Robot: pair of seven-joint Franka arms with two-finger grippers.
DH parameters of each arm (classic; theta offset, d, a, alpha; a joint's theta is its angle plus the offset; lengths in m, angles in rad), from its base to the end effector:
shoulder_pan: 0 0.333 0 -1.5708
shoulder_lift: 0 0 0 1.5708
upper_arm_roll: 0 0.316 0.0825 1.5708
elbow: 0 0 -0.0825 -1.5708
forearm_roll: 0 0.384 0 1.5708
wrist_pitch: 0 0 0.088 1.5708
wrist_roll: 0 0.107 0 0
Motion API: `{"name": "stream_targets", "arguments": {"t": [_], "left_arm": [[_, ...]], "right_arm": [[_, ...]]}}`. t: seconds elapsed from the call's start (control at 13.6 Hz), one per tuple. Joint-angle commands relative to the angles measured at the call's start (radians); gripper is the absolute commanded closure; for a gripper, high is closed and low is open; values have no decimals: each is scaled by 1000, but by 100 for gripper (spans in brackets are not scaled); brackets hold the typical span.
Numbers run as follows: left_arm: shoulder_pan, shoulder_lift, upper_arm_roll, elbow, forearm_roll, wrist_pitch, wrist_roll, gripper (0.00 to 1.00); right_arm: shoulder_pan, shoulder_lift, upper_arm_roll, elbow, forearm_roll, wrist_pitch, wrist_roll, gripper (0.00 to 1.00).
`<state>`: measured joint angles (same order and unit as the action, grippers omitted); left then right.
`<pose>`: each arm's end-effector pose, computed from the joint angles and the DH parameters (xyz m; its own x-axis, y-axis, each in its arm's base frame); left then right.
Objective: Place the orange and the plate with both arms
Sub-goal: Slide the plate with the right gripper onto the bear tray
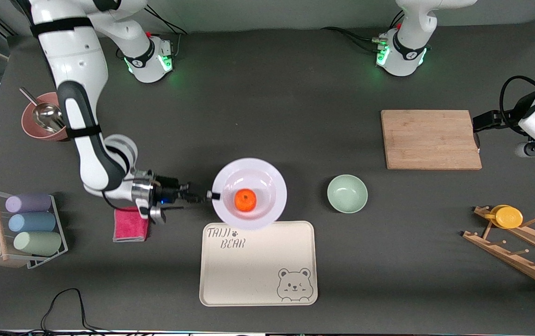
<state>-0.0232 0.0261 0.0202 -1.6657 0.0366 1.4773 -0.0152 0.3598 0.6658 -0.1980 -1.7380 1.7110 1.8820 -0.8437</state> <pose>0.5451 0.0024 0.5591 0.9771 0.0158 -0.2122 0.0074 -0.9992 -0.0401 0.6405 0.1943 0.2208 0.9931 -0.1029 0.0564 0.0288 -0.2524 -0.9672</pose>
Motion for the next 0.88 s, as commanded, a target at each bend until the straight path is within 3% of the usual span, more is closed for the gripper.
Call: {"name": "stream_targets", "arguments": {"t": [0.0,0.15,0.29,0.44,0.81], "left_arm": [[-9,0,-8,29,16,-28,-11,0],[-9,0,-25,34,16,-31,-11,0],[-9,1,-25,32,17,-31,-11,0],[-7,1,-23,32,29,-32,-9,0],[-9,1,-23,32,31,-43,-8,0]], "right_arm": [[-19,229,0,362,-8,-35,147,100],[-31,357,-18,539,-8,-32,199,100],[-35,431,-20,632,11,-12,199,100],[-33,483,-21,656,68,22,184,100],[-35,535,-21,664,91,71,158,100]]}}
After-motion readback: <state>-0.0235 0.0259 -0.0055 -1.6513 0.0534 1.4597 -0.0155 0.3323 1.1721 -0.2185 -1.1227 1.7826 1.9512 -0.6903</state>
